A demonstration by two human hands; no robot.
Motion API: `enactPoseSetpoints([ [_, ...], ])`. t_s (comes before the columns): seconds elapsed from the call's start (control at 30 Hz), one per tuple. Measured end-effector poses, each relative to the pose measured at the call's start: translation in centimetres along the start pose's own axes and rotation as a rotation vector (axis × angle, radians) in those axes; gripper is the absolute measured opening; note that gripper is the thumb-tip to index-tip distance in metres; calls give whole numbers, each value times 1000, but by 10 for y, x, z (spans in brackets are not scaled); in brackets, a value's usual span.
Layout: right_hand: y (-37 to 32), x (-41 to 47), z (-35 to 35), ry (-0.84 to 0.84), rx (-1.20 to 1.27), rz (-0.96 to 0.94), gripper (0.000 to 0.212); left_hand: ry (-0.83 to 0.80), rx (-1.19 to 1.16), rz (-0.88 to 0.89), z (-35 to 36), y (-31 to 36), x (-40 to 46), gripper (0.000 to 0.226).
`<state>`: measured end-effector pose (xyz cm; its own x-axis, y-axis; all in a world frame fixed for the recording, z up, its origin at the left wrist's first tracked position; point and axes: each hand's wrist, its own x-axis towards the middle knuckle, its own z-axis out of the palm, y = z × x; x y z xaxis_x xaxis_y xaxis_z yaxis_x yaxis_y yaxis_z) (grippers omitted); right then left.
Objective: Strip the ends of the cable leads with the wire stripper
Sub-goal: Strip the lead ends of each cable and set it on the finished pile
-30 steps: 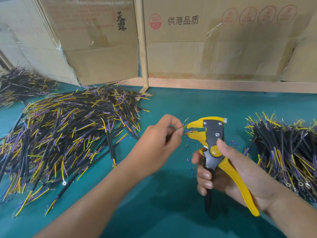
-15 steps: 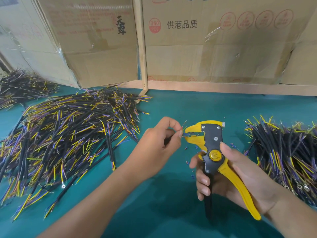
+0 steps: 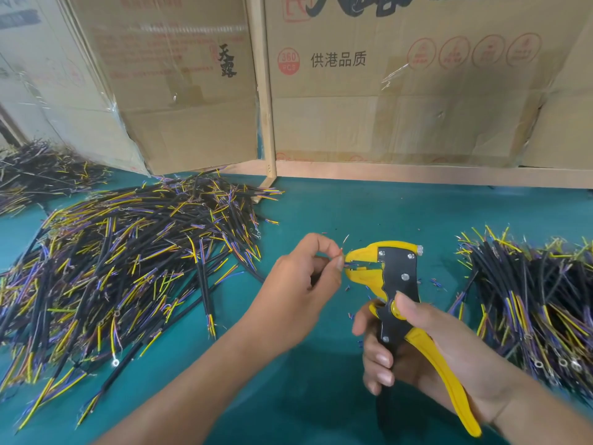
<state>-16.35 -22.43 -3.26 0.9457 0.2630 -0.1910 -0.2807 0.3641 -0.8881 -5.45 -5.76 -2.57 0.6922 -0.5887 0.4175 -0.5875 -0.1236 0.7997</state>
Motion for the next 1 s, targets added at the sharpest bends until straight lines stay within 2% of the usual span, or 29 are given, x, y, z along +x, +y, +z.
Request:
enactPoseSetpoints([
  [0.13,3,0,-2,-47,93,-48,60,2,-49,-12,2,-1,1,4],
  [0.63,4,-2,10,58,130,-72,67,1,-162,-16,3,-1,-1,21],
  [0.77,1,-2,11,130,88,-92,68,11,-94,16,4,-3,-2,21],
  [1.0,-3,-5,5,125,21,-80,67,-80,281,135,-18,-2,1,11],
])
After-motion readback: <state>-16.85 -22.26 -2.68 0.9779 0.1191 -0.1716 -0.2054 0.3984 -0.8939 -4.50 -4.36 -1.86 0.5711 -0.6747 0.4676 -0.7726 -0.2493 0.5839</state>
